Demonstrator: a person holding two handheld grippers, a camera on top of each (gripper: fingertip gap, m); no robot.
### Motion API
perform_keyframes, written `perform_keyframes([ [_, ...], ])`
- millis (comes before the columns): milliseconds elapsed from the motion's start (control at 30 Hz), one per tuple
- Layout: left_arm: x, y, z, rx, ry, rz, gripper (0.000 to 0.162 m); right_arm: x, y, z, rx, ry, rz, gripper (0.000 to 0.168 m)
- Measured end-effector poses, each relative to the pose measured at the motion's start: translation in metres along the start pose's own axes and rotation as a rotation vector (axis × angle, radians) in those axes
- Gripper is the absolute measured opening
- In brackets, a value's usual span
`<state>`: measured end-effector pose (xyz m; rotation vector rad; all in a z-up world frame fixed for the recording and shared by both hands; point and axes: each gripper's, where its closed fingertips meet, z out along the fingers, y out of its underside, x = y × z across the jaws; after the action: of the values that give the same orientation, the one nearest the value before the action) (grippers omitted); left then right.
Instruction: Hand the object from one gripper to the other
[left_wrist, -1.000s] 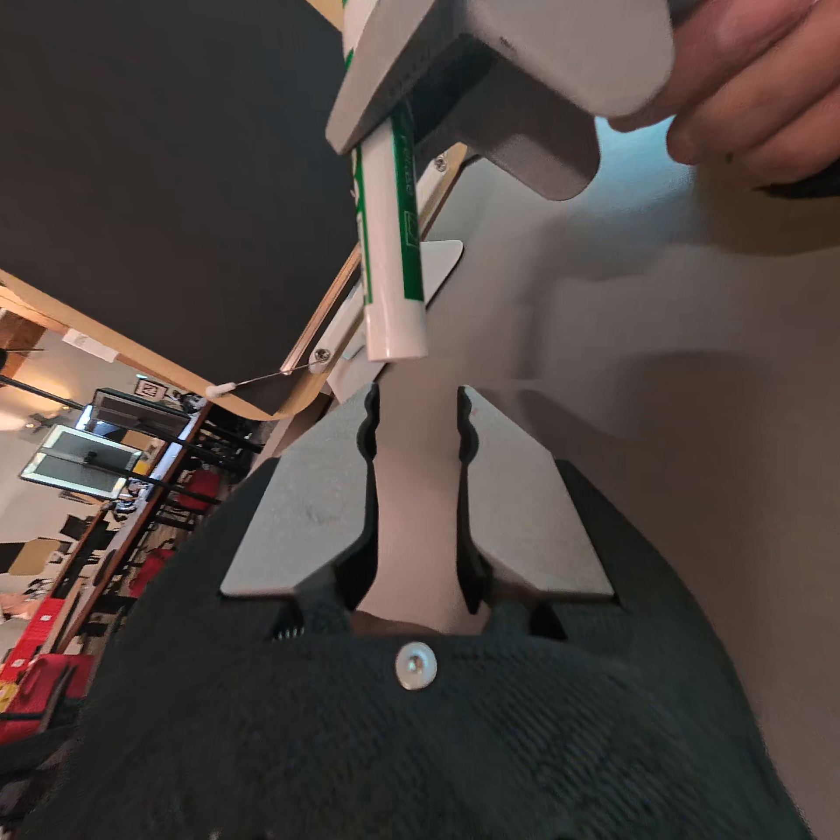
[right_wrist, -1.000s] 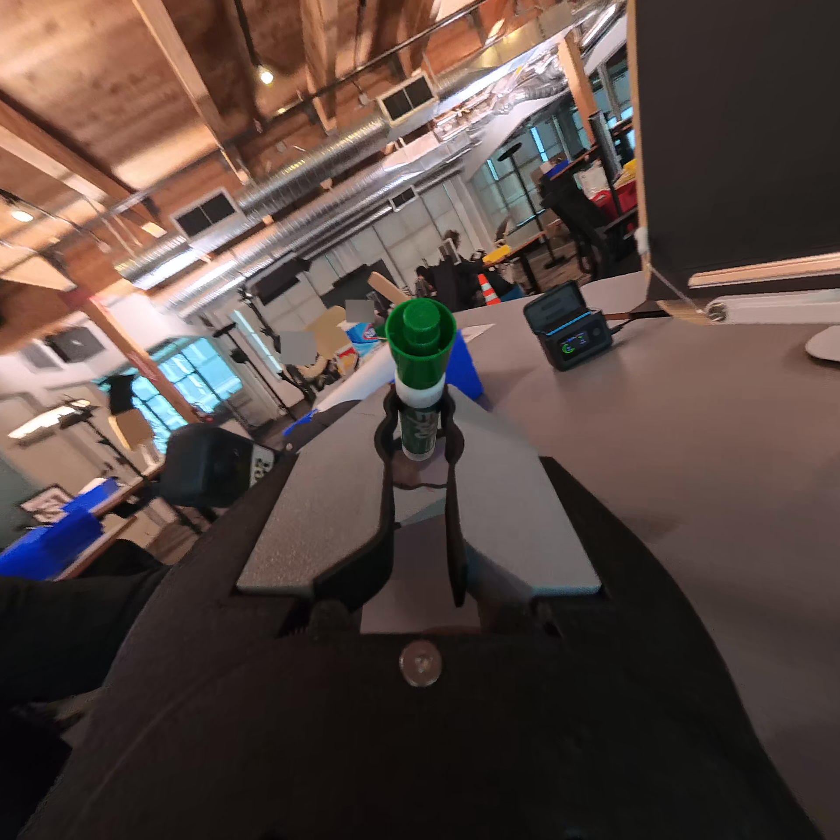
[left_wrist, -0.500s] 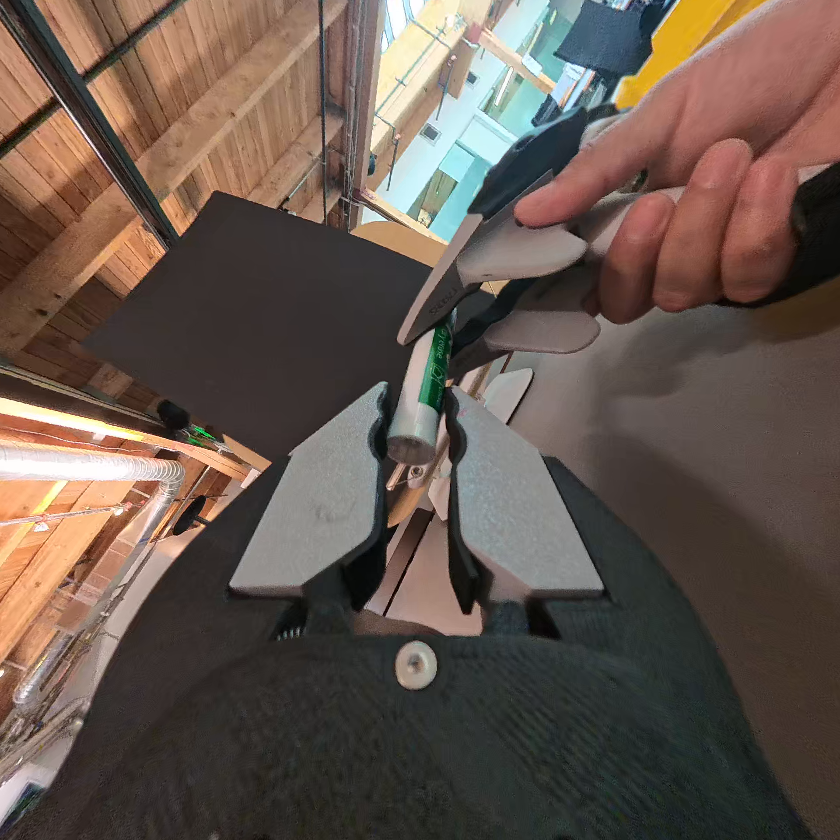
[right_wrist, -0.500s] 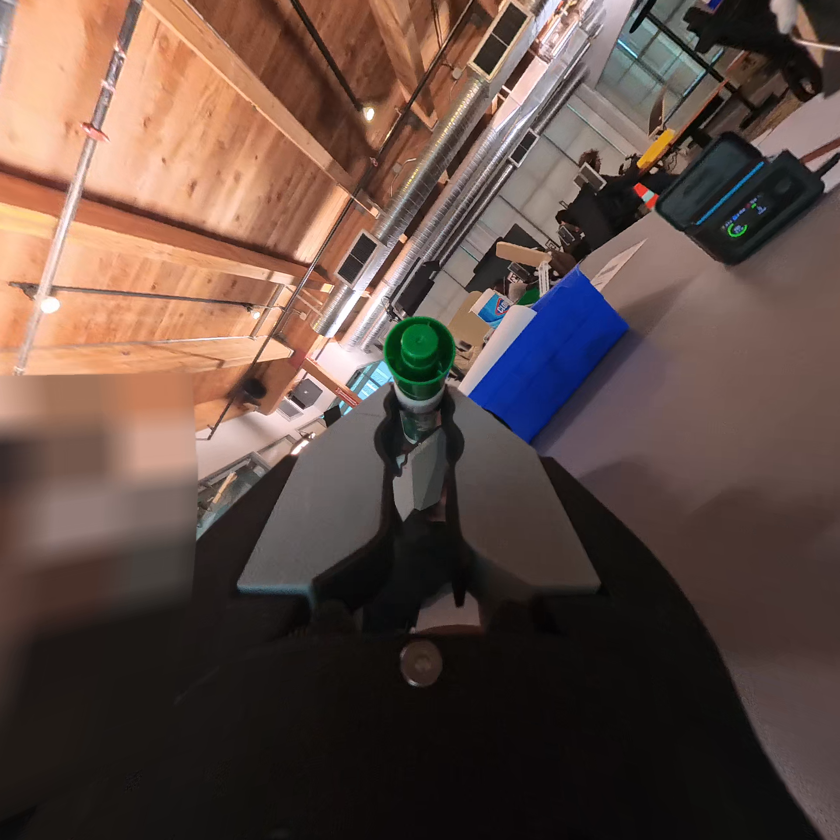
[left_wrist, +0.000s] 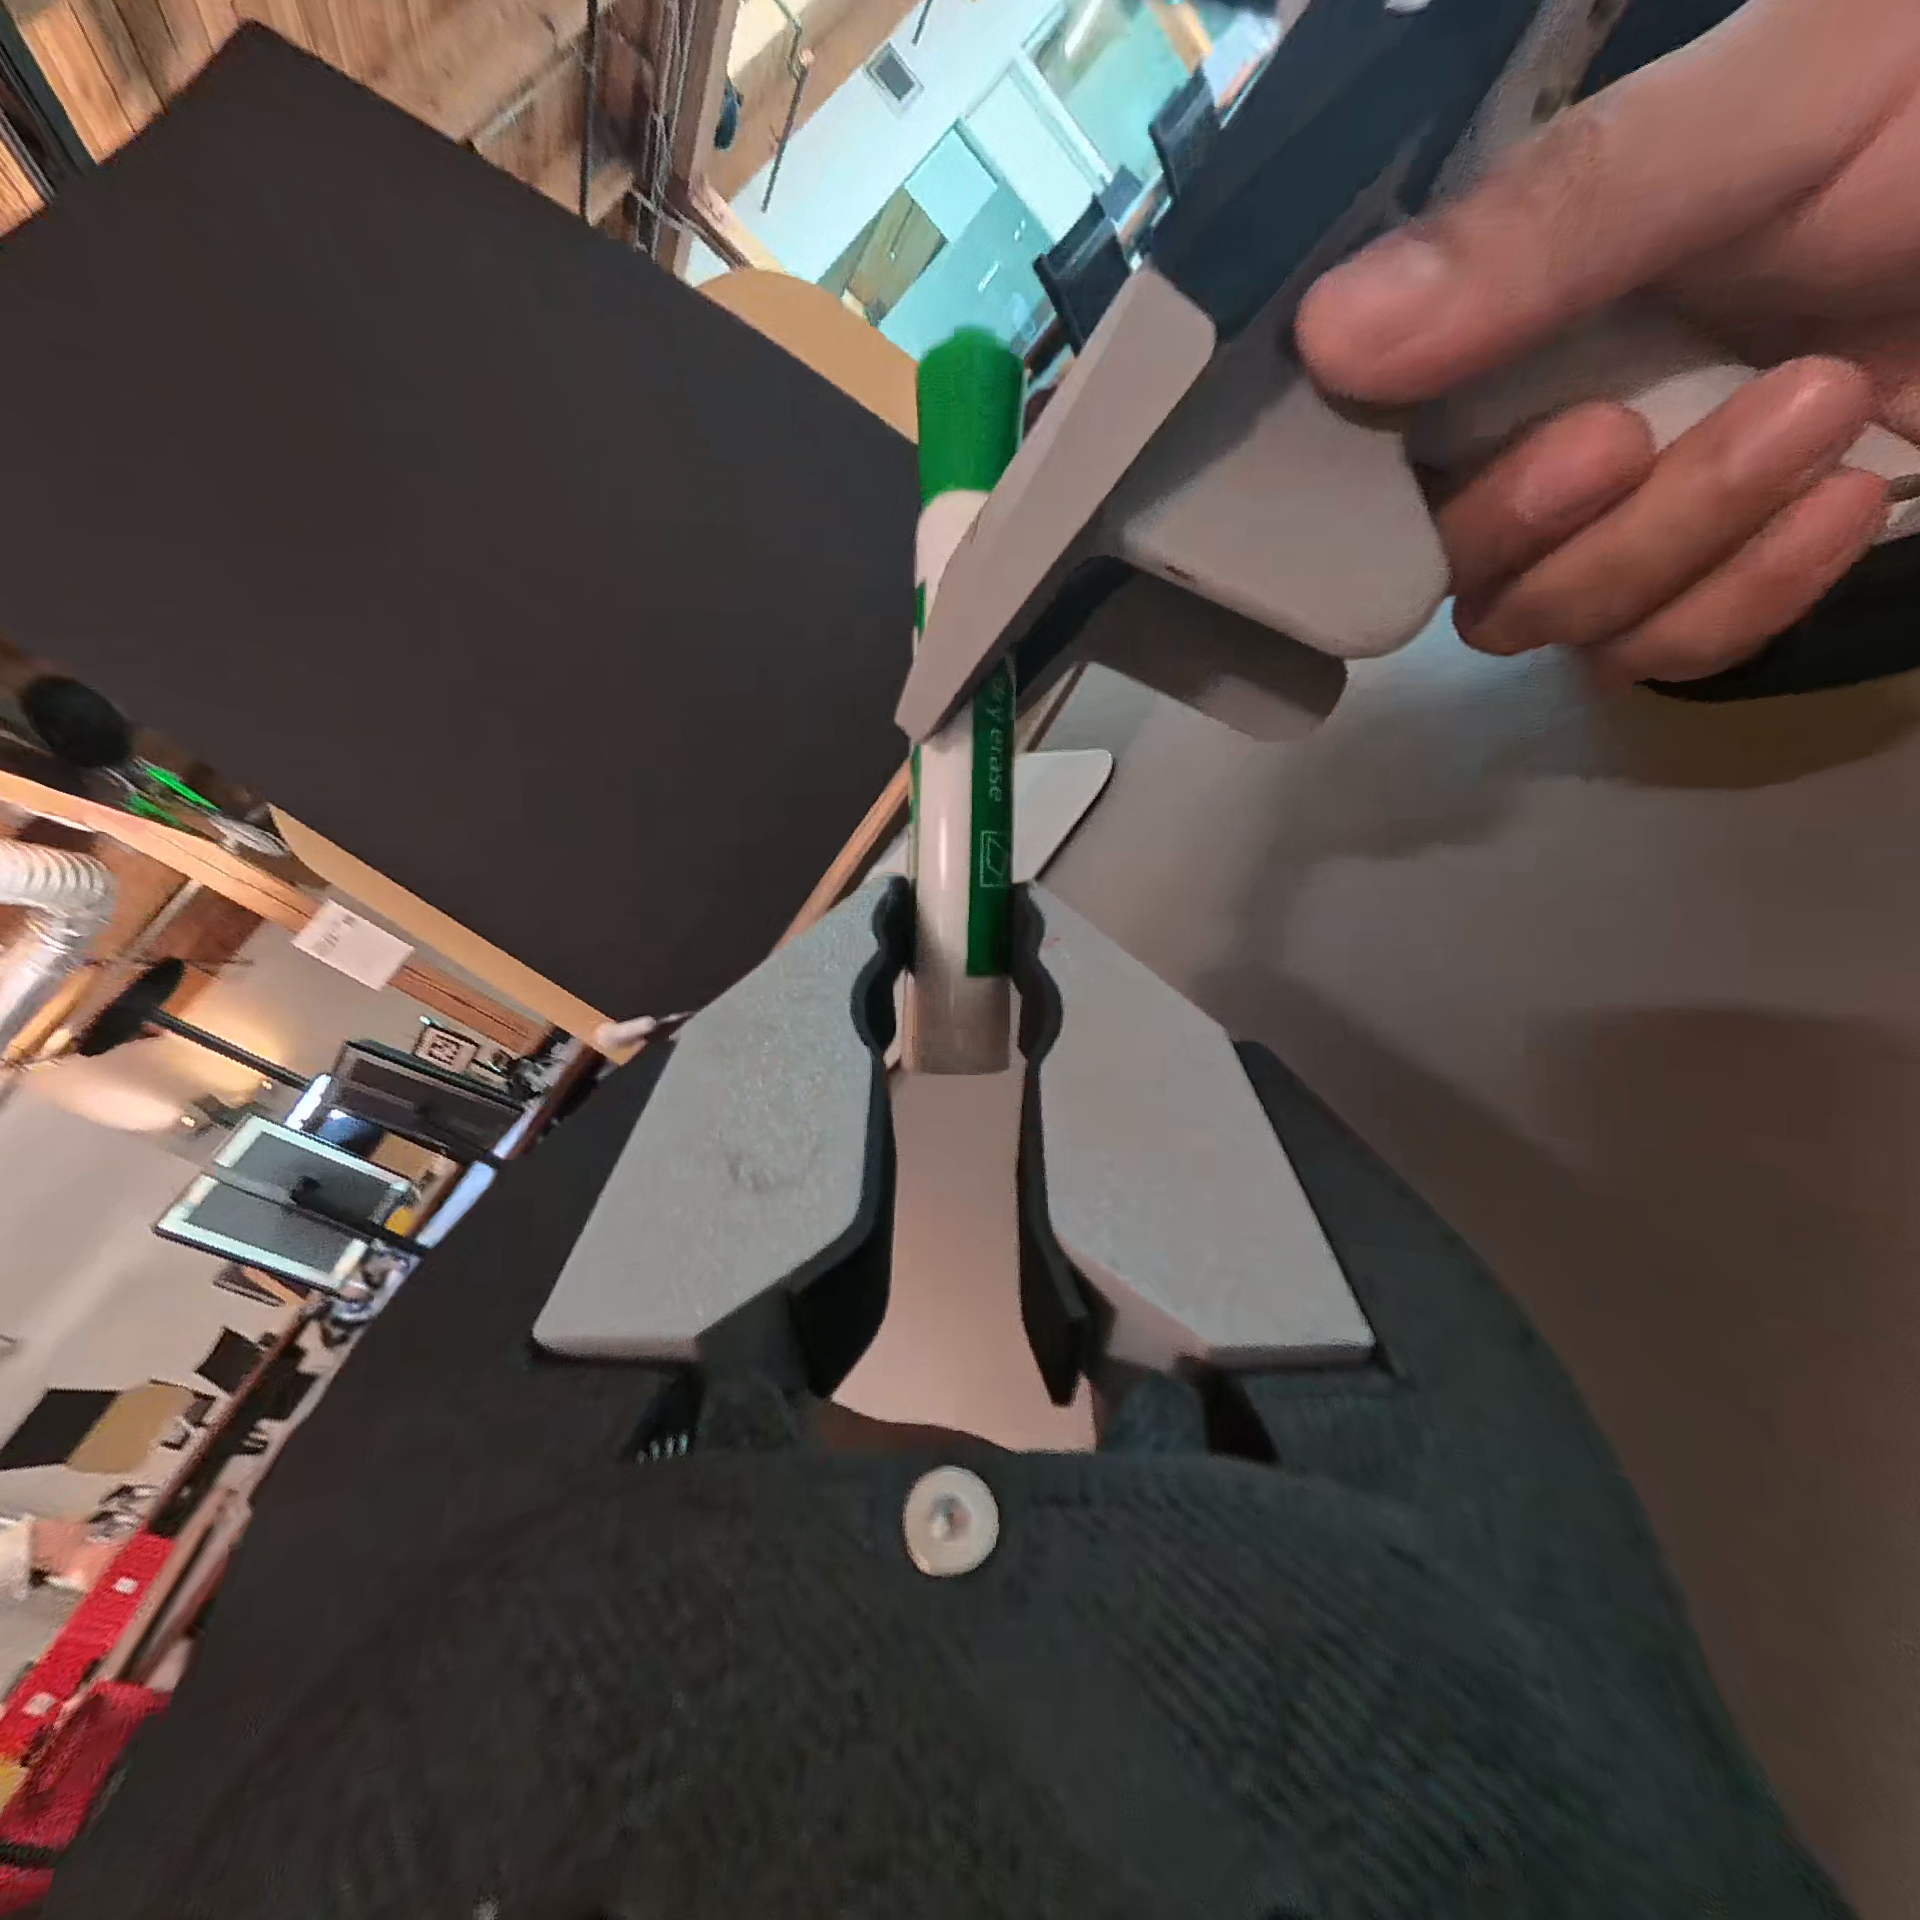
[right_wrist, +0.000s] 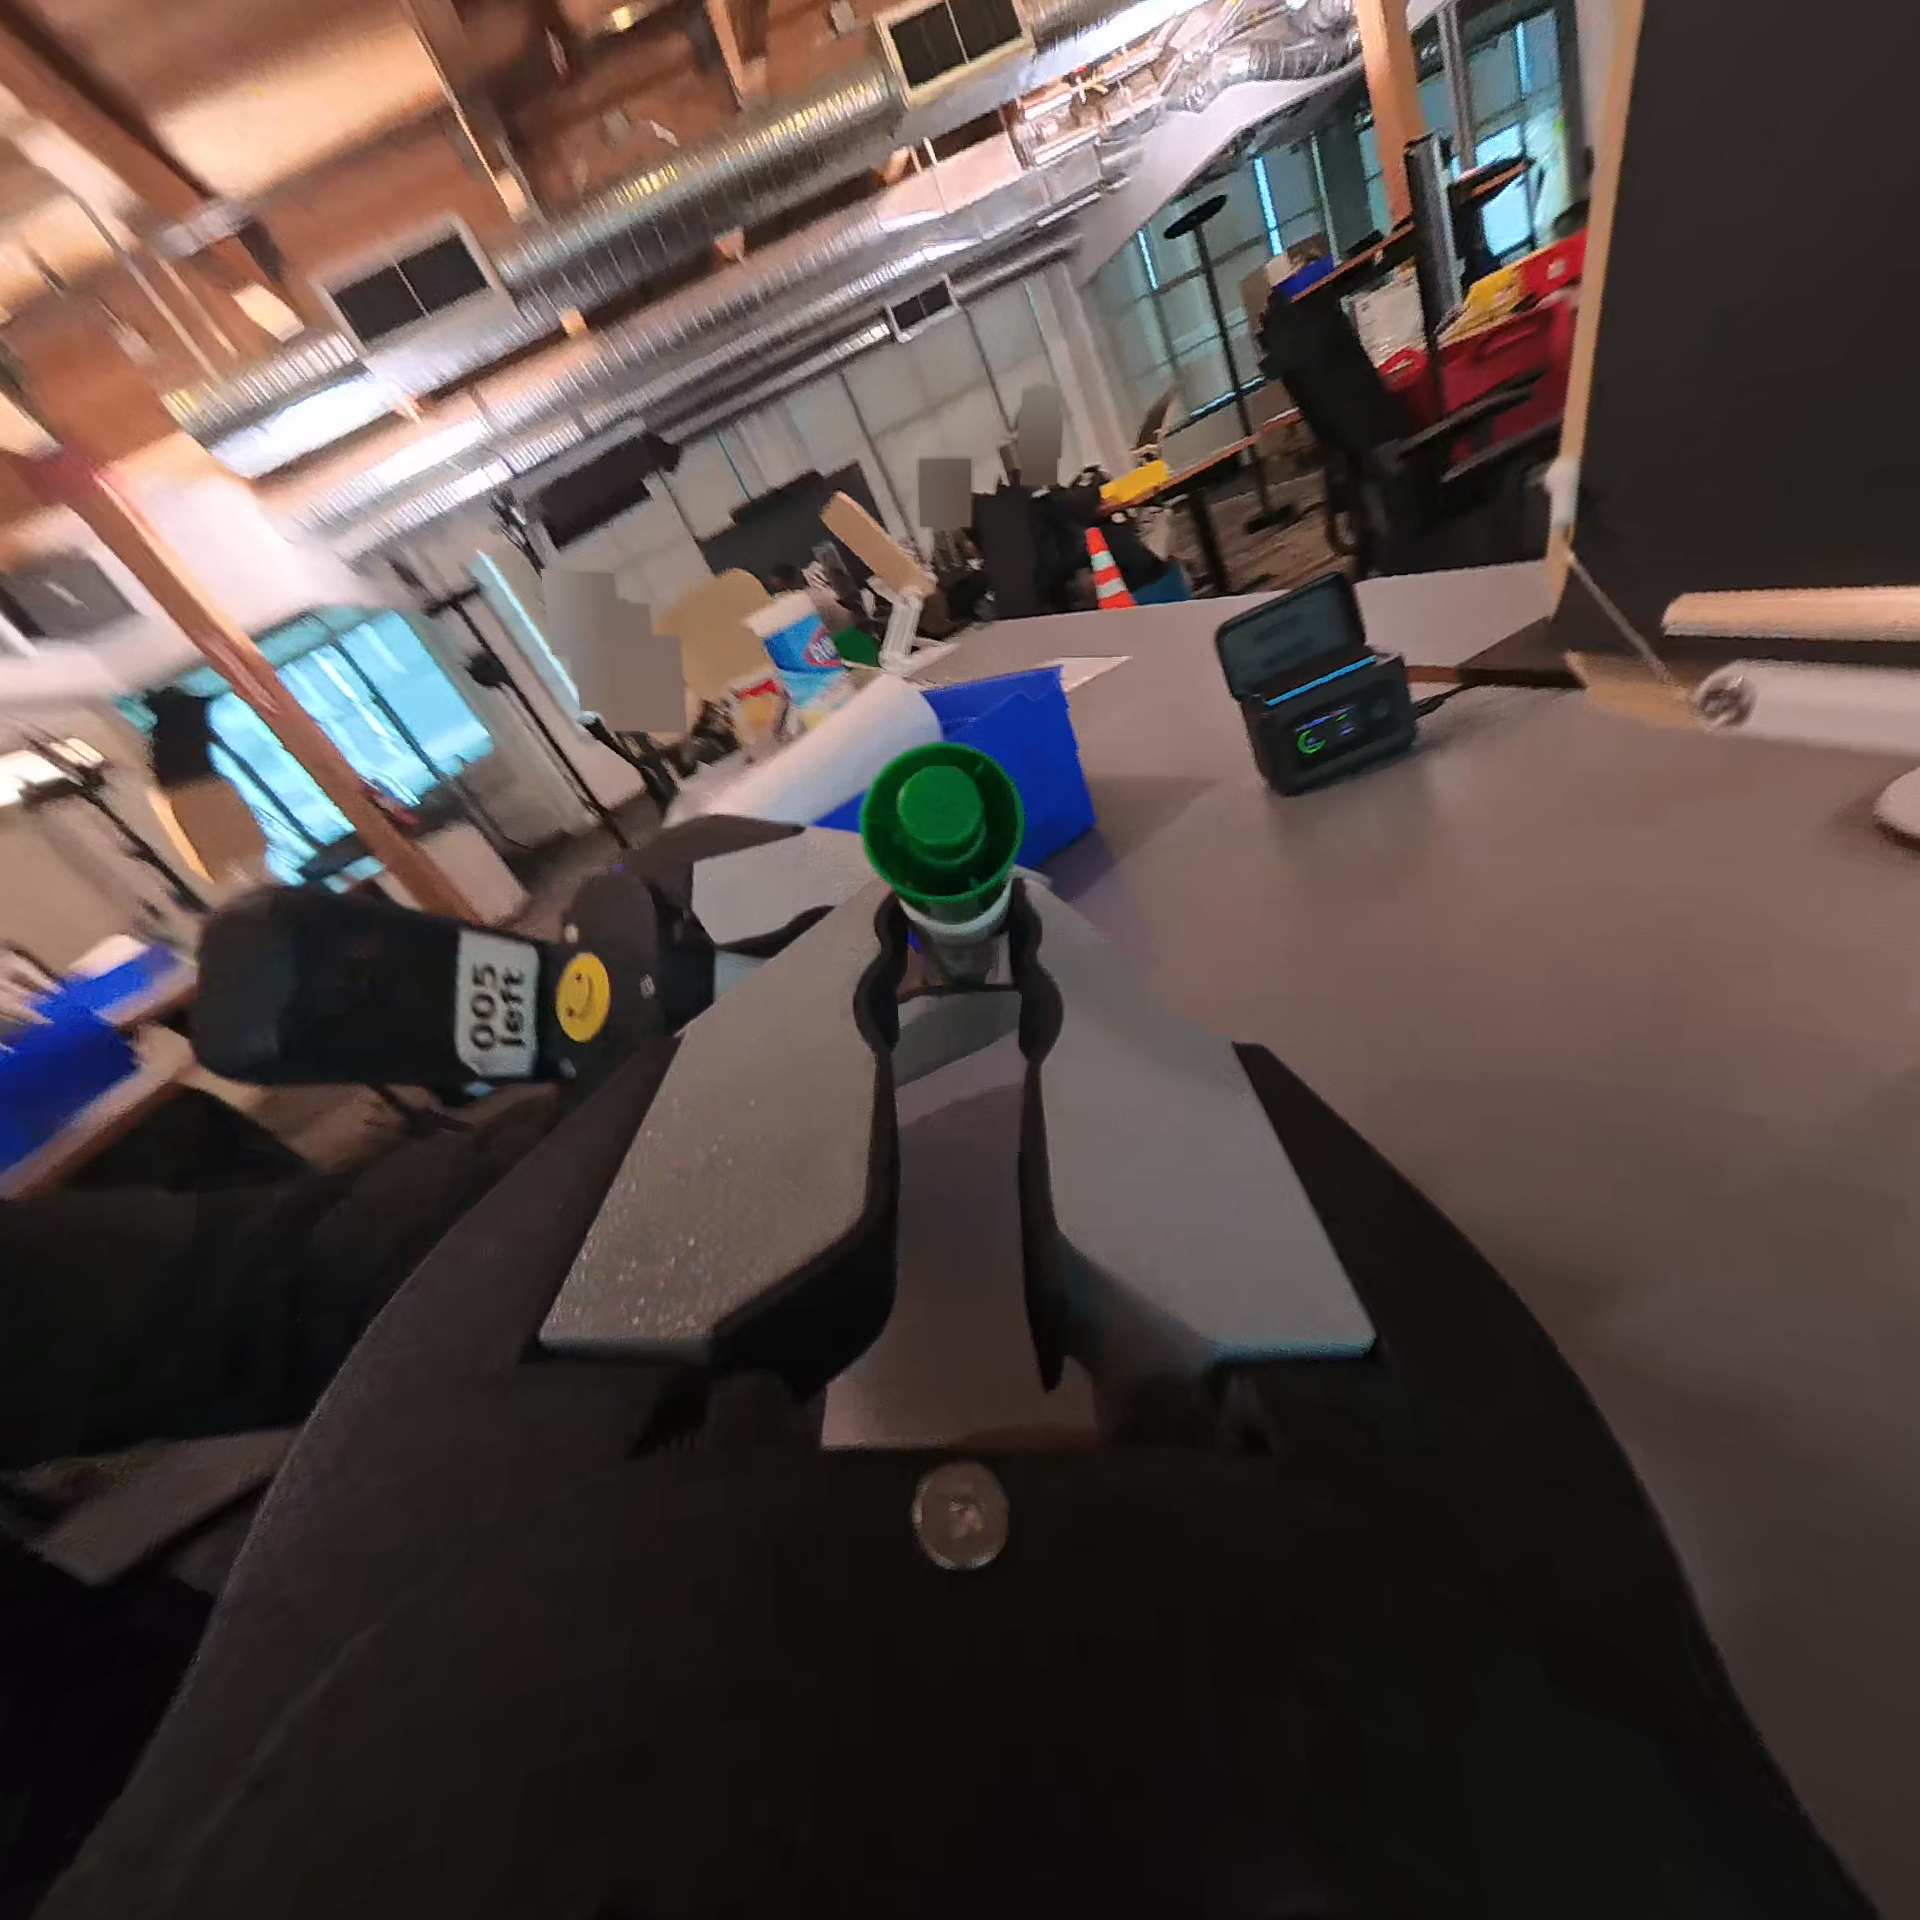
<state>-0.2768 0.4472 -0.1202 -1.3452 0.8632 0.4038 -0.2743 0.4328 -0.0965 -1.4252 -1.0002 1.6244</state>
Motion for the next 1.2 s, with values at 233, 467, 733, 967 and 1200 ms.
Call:
perform_keyframes([
  [233,-0.003,0.011,0.002,-0.044,-0.006,-0.005,0.018,-0.021,0.009,0.009,-0.059,0.019,-0.283,0.029],
  [467,-0.006,0.010,0.002,-0.042,-0.034,0.037,0.018,-0.024,0.007,0.008,-0.050,-0.017,-0.239,0.033],
  [733,-0.008,0.008,0.001,-0.034,-0.057,0.082,0.017,-0.027,0.008,0.008,-0.052,-0.019,-0.279,0.033],
  [967,-0.005,0.008,0.002,-0.023,-0.025,0.053,0.017,-0.028,0.009,0.008,-0.054,-0.026,-0.282,0.034],
  [1200,0.002,0.014,0.004,-0.038,0.016,0.015,0.018,-0.032,0.025,0.017,-0.136,0.044,-0.504,0.037],
])
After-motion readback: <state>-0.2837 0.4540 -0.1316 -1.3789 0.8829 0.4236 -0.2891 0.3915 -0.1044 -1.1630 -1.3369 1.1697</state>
